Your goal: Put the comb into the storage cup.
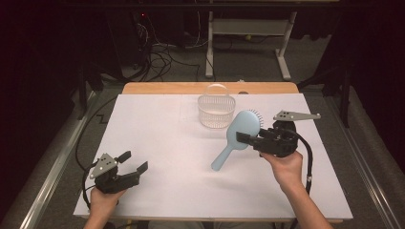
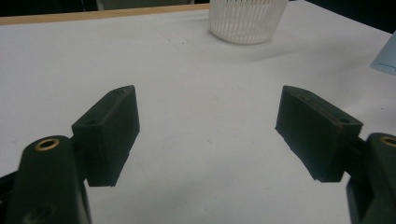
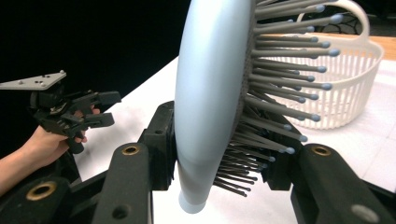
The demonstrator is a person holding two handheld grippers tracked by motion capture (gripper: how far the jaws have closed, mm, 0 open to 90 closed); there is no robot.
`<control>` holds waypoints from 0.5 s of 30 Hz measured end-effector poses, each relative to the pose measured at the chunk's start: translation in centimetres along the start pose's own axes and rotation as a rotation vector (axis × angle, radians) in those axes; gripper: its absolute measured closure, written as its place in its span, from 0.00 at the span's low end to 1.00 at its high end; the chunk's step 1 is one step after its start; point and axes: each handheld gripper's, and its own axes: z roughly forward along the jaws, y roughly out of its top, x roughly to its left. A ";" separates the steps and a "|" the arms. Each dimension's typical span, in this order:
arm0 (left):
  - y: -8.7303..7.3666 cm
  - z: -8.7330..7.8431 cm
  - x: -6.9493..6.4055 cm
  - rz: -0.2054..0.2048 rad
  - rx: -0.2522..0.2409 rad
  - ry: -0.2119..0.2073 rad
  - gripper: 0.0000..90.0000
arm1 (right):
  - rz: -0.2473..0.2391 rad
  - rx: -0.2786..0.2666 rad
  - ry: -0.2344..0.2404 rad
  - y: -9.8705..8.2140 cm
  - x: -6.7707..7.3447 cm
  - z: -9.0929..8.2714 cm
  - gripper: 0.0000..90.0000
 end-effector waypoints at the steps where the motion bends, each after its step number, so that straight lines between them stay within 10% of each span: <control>1: 0.0 0.0 0.0 -0.002 -0.002 0.001 0.23 | -0.001 -0.001 -0.004 0.2 0.0 -0.1 0.62; 15: -0.1 0.1 -0.1 -0.002 0.008 -0.008 0.23 | -0.023 0.016 -0.043 2.0 -0.3 0.0 0.62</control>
